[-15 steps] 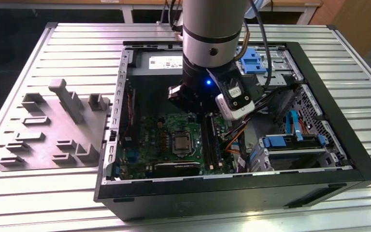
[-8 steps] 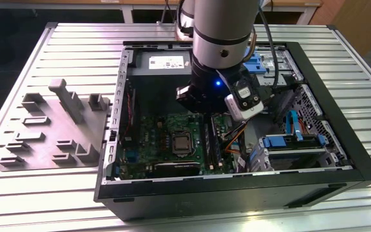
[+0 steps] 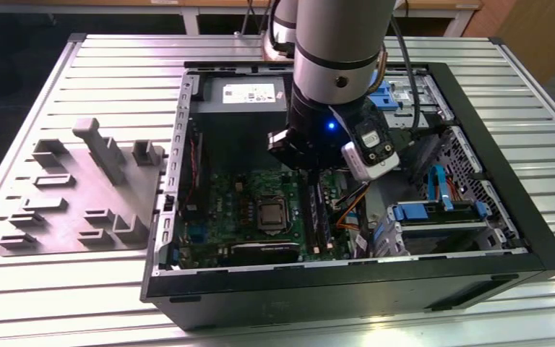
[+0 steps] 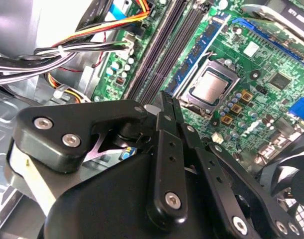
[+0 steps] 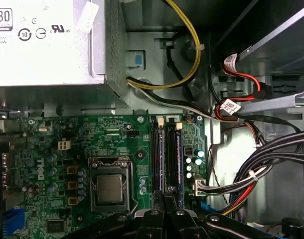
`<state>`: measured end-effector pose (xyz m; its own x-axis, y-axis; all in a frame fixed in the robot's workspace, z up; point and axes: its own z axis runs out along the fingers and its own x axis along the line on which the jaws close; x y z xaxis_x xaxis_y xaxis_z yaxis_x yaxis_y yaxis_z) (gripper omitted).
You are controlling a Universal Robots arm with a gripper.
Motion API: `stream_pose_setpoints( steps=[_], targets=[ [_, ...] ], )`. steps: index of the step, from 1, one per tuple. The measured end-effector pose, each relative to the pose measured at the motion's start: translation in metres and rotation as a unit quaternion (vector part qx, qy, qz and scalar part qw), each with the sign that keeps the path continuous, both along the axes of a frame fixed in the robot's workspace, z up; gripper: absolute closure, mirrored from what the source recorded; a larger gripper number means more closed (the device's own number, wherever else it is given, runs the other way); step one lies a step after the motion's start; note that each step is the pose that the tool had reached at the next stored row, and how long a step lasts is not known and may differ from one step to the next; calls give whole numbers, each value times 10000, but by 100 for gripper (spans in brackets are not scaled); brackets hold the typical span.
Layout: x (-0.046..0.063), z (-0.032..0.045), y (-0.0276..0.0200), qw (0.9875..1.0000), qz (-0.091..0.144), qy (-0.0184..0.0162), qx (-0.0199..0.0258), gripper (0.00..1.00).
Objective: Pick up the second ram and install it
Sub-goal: 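Insert the second ram into the second slot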
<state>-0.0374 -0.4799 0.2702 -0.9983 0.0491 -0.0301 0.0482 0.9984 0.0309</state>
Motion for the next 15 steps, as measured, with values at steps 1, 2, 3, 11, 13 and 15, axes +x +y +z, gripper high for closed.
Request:
stream_pose_setpoints(
  steps=[1, 2, 3, 11, 13, 15],
  targets=[
    [0, 0, 0, 10000, 0, 0, 0, 88],
    [2, -3, 0, 10000, 8, 0, 1, 88],
    [3, -6, 0, 10000, 42, 0, 1, 88],
    [3, -47, 0, 9990, 445, 0, 0, 88],
    [4, -54, 0, 9990, 444, 0, 0, 88],
    [6, -62, 1, 9993, 372, 0, 0, 88]
  ],
)
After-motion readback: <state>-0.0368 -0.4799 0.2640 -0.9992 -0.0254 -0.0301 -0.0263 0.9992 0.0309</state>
